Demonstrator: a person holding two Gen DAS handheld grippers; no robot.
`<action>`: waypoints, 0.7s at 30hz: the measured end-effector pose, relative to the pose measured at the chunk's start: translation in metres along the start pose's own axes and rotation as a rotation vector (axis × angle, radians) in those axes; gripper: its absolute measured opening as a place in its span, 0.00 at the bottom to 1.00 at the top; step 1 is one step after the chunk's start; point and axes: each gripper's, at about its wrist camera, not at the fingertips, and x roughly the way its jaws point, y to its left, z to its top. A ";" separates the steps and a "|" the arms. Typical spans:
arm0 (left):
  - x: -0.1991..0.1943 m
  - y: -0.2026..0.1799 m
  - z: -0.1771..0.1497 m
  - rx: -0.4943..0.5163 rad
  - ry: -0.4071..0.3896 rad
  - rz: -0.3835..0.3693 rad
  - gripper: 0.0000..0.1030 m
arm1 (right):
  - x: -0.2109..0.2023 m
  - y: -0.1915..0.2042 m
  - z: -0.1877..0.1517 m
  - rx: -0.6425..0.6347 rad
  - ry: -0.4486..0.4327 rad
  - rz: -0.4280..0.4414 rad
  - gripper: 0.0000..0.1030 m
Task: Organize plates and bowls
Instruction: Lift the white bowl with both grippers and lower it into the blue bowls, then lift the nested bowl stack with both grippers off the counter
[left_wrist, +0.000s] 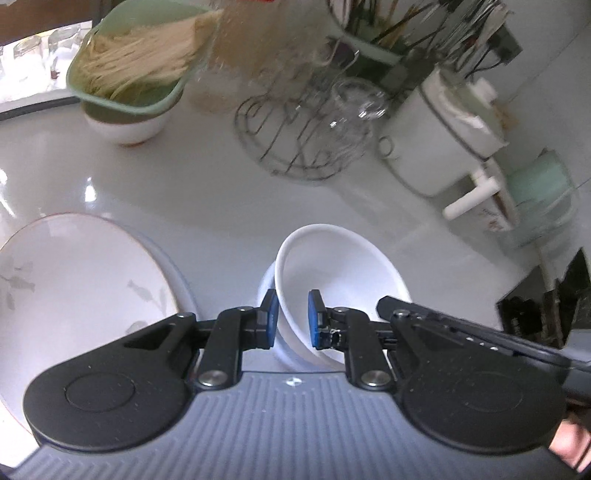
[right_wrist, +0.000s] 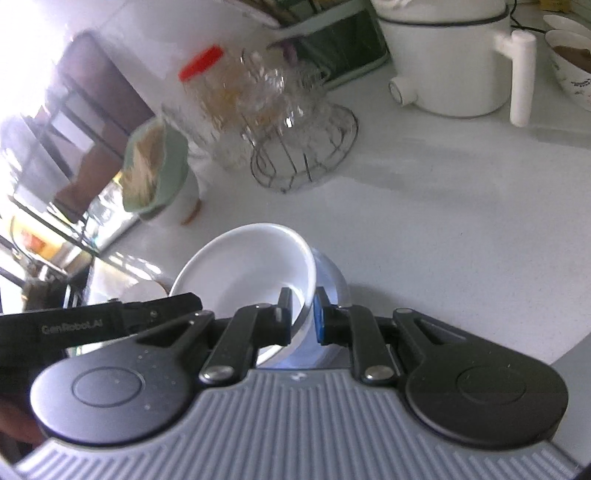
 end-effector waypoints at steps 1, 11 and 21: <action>0.001 0.001 -0.001 0.004 0.002 0.008 0.18 | 0.002 0.001 -0.001 -0.002 0.006 0.006 0.16; 0.005 0.005 0.000 -0.002 0.025 0.020 0.29 | 0.003 -0.017 0.002 0.094 -0.051 -0.015 0.39; 0.008 0.005 0.003 0.005 0.038 0.030 0.59 | 0.034 -0.040 0.000 0.228 0.012 0.065 0.45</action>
